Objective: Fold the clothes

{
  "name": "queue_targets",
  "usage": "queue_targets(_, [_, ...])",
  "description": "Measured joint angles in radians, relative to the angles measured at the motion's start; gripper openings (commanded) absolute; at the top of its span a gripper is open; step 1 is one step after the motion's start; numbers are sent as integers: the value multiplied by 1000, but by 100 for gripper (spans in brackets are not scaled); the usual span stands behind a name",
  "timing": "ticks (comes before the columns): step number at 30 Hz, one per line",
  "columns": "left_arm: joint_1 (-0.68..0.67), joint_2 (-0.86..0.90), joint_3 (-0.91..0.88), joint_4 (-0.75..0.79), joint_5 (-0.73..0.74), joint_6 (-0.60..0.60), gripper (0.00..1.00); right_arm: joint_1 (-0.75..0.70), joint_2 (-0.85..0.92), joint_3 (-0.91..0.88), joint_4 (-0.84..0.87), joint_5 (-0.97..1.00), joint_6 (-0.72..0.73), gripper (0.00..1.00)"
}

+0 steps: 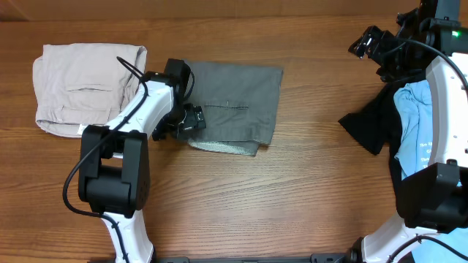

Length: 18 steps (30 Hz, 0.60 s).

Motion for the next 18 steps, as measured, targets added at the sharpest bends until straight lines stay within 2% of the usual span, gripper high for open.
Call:
queue_targets(6, [0,-50,-98,117,23,-4,88,0,0,0,0,0,0,100])
queue_targets(11, [0,-53,-105,127,39,-17,77,0,0,0,0,0,0,100])
queue_targets(13, [0,-53,-107,127,40,-19,79,0,0,0,1,0,0,100])
queue_targets(14, [0,-53,-108,127,40,-19,84,0,0,0,1,0,0,100])
queue_targets(18, [1,-53,-111,124,31,-21,84,0,0,0,0,0,0,100])
